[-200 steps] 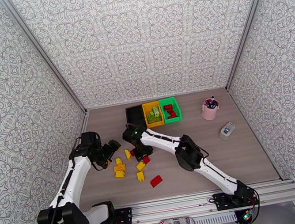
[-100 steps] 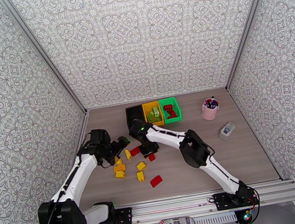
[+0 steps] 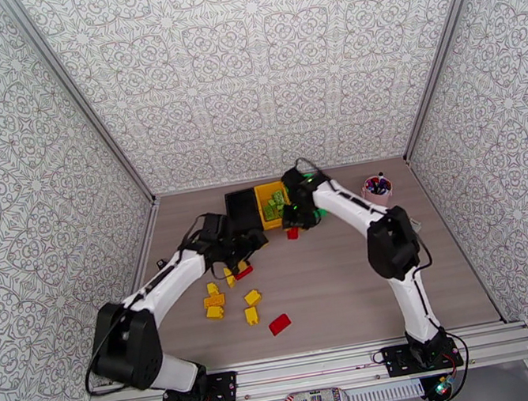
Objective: Sort the legos into containers by color
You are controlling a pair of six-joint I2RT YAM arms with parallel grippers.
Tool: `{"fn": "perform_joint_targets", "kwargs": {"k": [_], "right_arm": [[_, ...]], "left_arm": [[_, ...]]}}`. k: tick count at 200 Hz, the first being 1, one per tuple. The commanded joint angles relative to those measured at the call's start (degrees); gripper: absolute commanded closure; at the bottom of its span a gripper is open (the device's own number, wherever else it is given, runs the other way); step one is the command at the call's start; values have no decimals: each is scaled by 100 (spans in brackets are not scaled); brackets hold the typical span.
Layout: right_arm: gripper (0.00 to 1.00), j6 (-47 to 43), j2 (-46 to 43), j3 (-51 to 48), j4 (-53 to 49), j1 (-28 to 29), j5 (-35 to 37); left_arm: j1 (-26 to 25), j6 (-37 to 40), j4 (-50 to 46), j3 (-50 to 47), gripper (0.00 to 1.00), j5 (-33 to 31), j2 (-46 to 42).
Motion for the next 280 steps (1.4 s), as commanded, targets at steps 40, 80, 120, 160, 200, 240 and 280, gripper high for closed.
{"fn": "perform_joint_targets", "kwargs": {"k": [40, 80, 120, 160, 200, 240, 280], "right_arm": [[72, 166, 732, 1805, -437, -907, -233], [53, 380, 1704, 3411, -754, -1225, -481], [46, 449, 1955, 3649, -566, -1322, -831], [46, 370, 1644, 3111, -387, -1322, -843], [45, 154, 1133, 2553, -376, -1279, -762], [44, -140, 246, 1341, -333, -1170, -544], [44, -407, -1078, -765, 93, -1019, -362]], "left_arm": [[-320, 512, -497, 1429, 3, -40, 678], [-489, 924, -1089, 1755, 3, -268, 700], [-535, 990, -1249, 1546, 4, -408, 519], [-624, 1248, -1524, 1533, 5, -588, 447], [-915, 2068, -2180, 1573, 9, -997, 414], [-1494, 2720, -2672, 1285, 13, -1655, 286], [-2091, 2773, -2704, 863, 13, -1954, 195]]}}
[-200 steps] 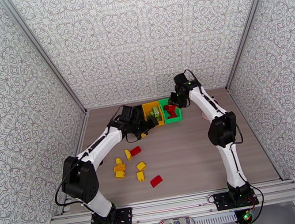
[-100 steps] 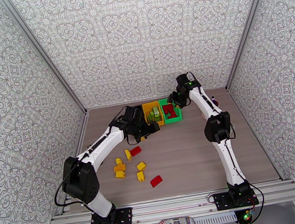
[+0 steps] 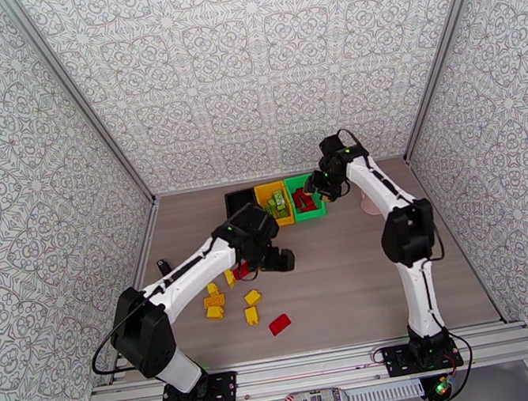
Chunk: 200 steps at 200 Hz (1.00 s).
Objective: Sort the legos into containers by color
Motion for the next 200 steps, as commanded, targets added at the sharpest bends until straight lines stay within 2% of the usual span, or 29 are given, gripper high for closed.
{"fn": "perform_joint_targets", "kwargs": {"k": [1, 49, 93, 149, 200], "right_arm": [[44, -246, -706, -1072, 247, 117, 177], [44, 77, -2206, -3605, 878, 395, 197], [42, 561, -3241, -5031, 1162, 839, 304], [41, 947, -4178, -5980, 1133, 1005, 437], [41, 1181, -4607, -6421, 1142, 1007, 429]], "left_arm": [[-268, 232, -240, -245, 13, -392, -152], [-846, 95, -159, -533, 9, -596, -119], [-1097, 155, -115, -752, 9, -613, 0], [-1217, 244, -10, -1053, 9, -647, 79], [-1509, 269, -7, -1230, 14, -773, 359]]}}
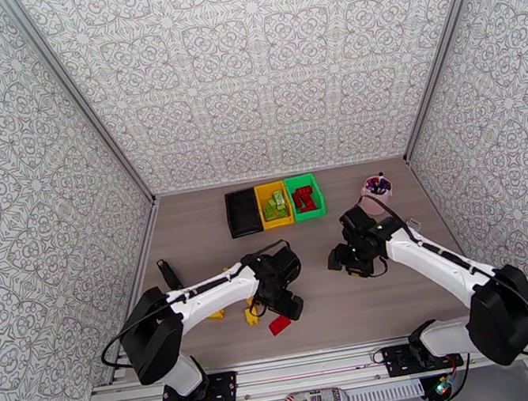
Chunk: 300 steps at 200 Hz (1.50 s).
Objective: Sort the legos into containers by color
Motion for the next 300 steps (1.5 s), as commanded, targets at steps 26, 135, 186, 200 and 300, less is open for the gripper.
{"fn": "perform_joint_targets", "kwargs": {"k": [26, 135, 186, 200, 300], "right_arm": [[40, 275, -330, -325, 49, 34, 114], [42, 332, -223, -324, 160, 34, 30], [43, 399, -131, -328, 426, 69, -192], [43, 514, -74, -350, 634, 123, -331], [45, 981, 386, -11, 1148, 529, -412]], "left_arm": [[-315, -65, 118, -320, 18, -260, 290], [-464, -516, 203, -503, 63, -550, 437], [-43, -529, 245, 88, 70, -146, 283], [219, -599, 390, 282, 71, 130, 248], [1741, -1836, 1835, 2060, 70, 2191, 1380]]}}
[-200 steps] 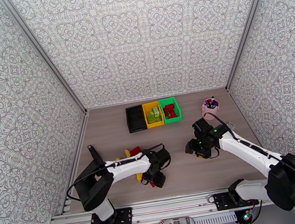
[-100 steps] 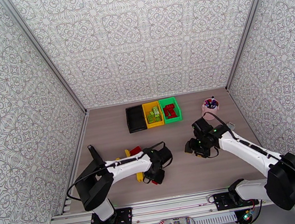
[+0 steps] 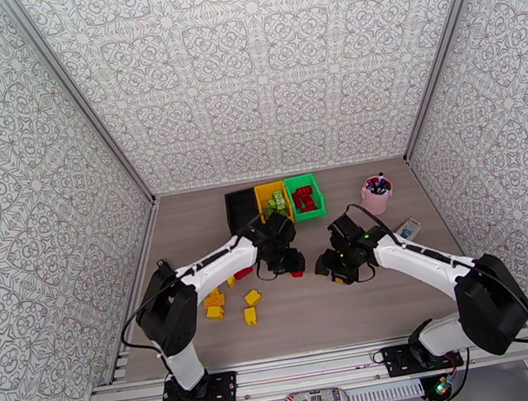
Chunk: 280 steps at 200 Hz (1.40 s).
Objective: Sort the legos into containers by color
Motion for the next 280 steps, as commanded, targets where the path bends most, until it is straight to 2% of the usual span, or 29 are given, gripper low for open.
{"fn": "perform_joint_targets", "kwargs": {"k": [1, 50, 133, 155, 166, 177, 191, 206, 250, 280], "right_arm": [[45, 122, -124, 255, -28, 27, 112], [46, 212, -336, 105, -375, 25, 418], [45, 95, -372, 250, -672, 13, 568], [46, 26, -245, 380, -692, 4, 542], [46, -27, -168, 464, -736, -2, 542], [46, -96, -103, 557, -798, -7, 550], [46, -176, -28, 660, -877, -6, 584], [45, -237, 8, 716, -938, -24, 603], [46, -336, 76, 807, -976, -61, 586], [45, -435, 216, 974, -971, -59, 525]], "left_arm": [[353, -502, 490, 477, 70, 601, 353], [701, -934, 445, 2315, 68, 646, 1343], [1241, -2578, 1635, 4529, 62, 993, 2994], [1315, -2796, 1651, 5170, 61, 1064, 3455], [1334, -2854, 1624, 5484, 56, 1105, 3667], [1354, -2945, 1696, 5717, 46, 1201, 3836], [1360, -3025, 1807, 5857, 30, 1256, 3933], [1360, -3035, 1875, 5869, 22, 1256, 3935], [1346, -2898, 1881, 5746, 21, 1271, 3771], [1348, -2443, 1559, 5482, 21, 1200, 3385]]}}
